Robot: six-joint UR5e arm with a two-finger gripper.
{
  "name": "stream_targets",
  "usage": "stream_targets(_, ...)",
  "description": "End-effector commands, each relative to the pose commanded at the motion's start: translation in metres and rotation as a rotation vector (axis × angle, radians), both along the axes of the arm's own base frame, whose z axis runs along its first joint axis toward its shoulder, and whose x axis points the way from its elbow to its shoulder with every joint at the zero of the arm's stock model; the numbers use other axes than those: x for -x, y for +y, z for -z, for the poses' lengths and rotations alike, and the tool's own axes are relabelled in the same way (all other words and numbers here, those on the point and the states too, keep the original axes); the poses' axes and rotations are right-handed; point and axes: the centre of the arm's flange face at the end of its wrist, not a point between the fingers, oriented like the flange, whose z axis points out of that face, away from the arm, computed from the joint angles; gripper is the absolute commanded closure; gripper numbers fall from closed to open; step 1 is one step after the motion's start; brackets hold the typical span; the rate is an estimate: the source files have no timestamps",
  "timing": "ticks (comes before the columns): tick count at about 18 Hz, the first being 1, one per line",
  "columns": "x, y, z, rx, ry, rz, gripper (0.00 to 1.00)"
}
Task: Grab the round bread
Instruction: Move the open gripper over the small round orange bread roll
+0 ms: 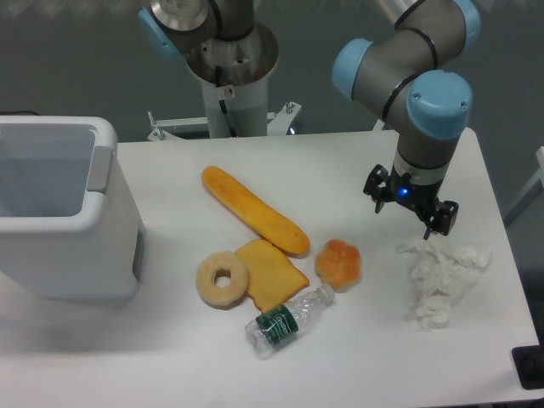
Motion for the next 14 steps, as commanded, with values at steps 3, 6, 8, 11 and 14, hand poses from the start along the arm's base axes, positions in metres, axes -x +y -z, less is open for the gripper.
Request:
stream_targets(3,-0.002,0.002,0.004,0.0,-0.006,-0.007,0.0)
stream_targets(6,-0.009,0.003,0.017,-0.014,-0.024,-0.061,0.0)
stream_targets(8,-0.016,0.008,0.025,-0.062,-0.027,-0.16,0.0)
stream_targets(11,-0.03,0.025,0.027,-0.065,-0.034,-0.155,0.0)
stream_targets(14,-0.039,0.04,0.042,-0.057,-0.059,-0.192,0.0)
